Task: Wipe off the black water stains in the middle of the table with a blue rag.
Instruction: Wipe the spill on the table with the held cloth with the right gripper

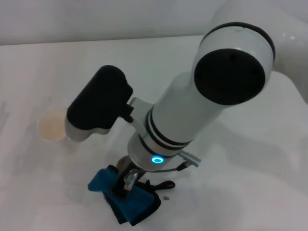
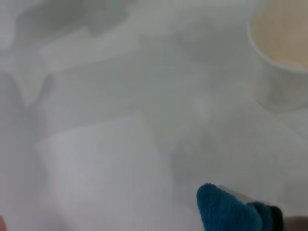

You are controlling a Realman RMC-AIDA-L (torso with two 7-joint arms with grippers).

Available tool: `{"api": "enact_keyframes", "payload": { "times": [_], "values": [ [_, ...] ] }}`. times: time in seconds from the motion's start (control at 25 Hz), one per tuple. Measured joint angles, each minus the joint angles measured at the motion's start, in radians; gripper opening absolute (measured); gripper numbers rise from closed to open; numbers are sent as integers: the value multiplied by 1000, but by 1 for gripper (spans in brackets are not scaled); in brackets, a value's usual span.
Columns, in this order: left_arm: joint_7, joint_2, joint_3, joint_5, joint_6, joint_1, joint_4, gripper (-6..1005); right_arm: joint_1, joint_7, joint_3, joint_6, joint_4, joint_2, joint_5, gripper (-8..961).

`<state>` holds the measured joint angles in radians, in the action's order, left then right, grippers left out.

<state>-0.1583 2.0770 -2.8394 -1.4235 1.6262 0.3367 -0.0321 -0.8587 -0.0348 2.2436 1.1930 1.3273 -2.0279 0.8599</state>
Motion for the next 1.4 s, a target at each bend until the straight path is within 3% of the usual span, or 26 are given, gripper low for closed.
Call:
{"api": "enact_keyframes", "payload": {
  "times": [0.24,0.48,0.76,1.04,1.4],
  "values": [
    [0,1,0,0,0,0,4,891,-37,0,17,-54,-73,0,1,55],
    [0,1,4,-6,0,-9,11,891,-95,6,17,-125,-231,0,-3,56],
    [0,0,7,-7,-2,-21,4,891,-123,17,-55,-124,-342,0,-78,55],
    [0,0,8,-9,-1,-22,3,891,-118,7,-88,-82,-334,0,-142,52],
    [0,1,8,-9,-1,-20,9,890,-117,-6,73,-108,-224,0,3,52]
  ]
}}
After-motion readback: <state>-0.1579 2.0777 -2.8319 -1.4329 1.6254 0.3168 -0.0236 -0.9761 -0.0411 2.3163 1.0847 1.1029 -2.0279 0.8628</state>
